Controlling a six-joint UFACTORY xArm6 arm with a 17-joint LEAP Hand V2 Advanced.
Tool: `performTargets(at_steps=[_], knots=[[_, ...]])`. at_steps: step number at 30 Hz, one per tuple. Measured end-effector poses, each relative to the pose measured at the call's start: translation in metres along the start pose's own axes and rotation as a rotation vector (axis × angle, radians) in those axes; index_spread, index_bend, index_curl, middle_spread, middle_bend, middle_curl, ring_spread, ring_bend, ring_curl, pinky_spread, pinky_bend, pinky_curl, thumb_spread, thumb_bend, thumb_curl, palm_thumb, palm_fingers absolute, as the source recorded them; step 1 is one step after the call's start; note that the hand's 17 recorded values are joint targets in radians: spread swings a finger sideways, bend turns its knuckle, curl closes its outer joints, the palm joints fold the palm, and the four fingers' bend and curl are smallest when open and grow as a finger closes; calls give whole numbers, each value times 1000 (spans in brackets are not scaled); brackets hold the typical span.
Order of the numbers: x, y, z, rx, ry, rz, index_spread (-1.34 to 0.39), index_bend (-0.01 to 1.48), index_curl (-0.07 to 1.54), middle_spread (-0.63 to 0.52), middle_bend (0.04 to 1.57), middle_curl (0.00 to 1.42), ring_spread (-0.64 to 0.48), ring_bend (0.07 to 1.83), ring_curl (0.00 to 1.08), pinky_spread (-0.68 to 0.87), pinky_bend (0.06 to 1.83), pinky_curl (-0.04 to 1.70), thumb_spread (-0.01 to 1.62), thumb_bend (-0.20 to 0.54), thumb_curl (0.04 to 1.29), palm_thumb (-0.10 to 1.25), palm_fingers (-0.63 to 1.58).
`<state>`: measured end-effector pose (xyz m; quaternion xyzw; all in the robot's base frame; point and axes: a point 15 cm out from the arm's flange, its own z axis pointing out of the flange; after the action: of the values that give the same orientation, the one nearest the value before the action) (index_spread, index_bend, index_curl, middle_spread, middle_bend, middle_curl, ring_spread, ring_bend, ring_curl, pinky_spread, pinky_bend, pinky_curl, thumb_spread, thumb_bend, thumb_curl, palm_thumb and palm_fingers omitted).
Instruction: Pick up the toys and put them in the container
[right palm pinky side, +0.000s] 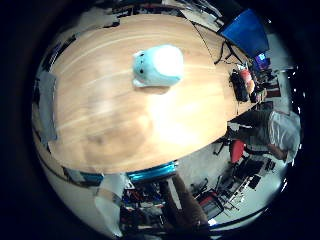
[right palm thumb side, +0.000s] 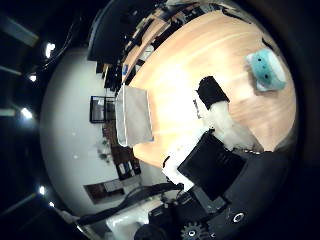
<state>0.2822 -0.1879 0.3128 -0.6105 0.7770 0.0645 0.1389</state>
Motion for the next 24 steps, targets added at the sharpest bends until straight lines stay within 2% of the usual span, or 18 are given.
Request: performTargets(at_steps=[24], knots=[[86, -16, 44, -42, 33, 91, -568, 232, 413, -298, 188, 288, -257, 669, 174, 29, 720, -7, 1079, -22, 462, 606, 517]])
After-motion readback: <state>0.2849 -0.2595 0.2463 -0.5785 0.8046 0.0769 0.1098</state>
